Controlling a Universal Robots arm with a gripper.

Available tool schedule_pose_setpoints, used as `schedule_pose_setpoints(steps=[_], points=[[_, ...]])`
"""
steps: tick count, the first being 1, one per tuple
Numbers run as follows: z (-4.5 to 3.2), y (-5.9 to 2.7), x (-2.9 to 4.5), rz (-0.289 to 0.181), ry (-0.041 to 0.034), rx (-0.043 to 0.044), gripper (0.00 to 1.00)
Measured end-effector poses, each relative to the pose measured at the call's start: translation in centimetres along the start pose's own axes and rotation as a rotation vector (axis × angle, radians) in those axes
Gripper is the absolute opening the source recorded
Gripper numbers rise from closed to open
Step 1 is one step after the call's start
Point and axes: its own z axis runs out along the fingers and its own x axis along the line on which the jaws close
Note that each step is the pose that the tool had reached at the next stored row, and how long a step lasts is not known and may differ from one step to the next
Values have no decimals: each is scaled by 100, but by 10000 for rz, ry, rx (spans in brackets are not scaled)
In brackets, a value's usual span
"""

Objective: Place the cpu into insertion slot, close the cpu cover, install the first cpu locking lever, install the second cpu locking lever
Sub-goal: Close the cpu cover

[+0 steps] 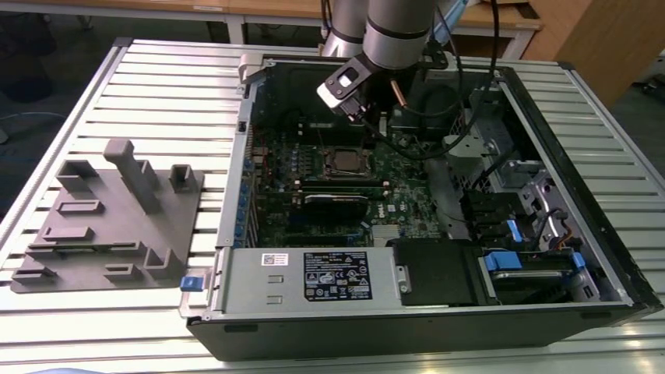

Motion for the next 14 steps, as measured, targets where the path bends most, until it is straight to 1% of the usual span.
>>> schedule_pose_setpoints(steps=[5,7,10,14], points=[[6,-2,0,0,5,1,11],[15,-21,-1,0,2,2,11],[36,-69,-2,-1,2,2,11],[61,-163,-5,0,0,2,11]])
